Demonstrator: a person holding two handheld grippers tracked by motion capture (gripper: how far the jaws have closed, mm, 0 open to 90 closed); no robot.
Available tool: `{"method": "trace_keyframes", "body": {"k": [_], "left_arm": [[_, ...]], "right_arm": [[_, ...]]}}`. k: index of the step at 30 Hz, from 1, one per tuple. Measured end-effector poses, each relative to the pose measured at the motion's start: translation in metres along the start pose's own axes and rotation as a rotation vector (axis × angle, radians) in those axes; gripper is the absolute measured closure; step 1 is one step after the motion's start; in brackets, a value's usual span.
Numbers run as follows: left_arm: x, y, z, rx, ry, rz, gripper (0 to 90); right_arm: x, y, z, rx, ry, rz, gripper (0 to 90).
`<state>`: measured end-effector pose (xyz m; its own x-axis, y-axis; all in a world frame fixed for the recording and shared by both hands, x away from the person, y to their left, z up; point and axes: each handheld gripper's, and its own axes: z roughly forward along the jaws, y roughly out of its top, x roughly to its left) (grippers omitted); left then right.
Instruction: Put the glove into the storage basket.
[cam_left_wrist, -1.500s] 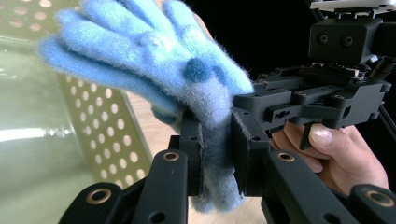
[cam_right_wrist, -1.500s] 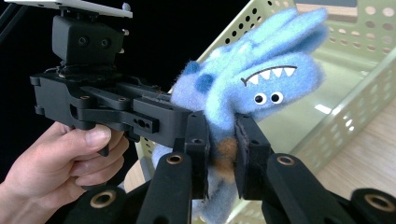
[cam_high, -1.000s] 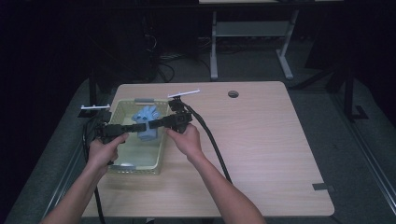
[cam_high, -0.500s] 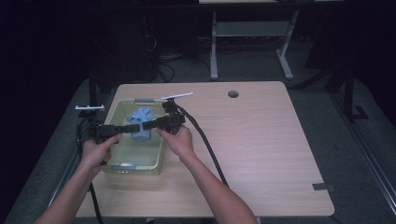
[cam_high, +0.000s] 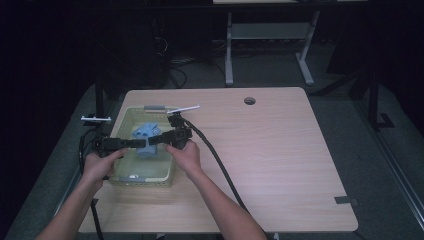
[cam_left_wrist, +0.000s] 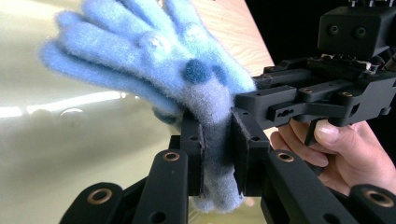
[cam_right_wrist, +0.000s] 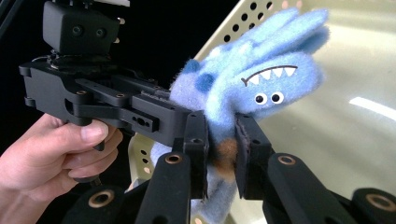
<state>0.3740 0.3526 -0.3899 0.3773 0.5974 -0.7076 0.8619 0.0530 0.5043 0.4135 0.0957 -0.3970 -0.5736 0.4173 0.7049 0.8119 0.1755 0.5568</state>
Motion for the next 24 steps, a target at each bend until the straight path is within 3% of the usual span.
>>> {"method": "trace_keyframes", "body": {"k": [6,10,19,24], "left_arm": [[0.007,-0.003,-0.001,0.023,0.027,-0.009,76.2],[0.009,-0.004,0.005,0.056,0.08,-0.01,76.6],[0.014,-0.006,0.007,0.057,0.11,-0.019,77.0],[0.014,-0.008,0.009,0.072,0.148,-0.027,76.9]], "right_arm": [[-0.003,-0.004,0.011,0.017,-0.006,0.01,76.5],[-0.004,-0.007,0.019,0.051,-0.056,0.003,74.9],[-0.007,-0.008,0.022,0.071,-0.096,-0.003,73.1],[-0.006,-0.006,0.018,0.089,-0.158,-0.025,70.9]]}}
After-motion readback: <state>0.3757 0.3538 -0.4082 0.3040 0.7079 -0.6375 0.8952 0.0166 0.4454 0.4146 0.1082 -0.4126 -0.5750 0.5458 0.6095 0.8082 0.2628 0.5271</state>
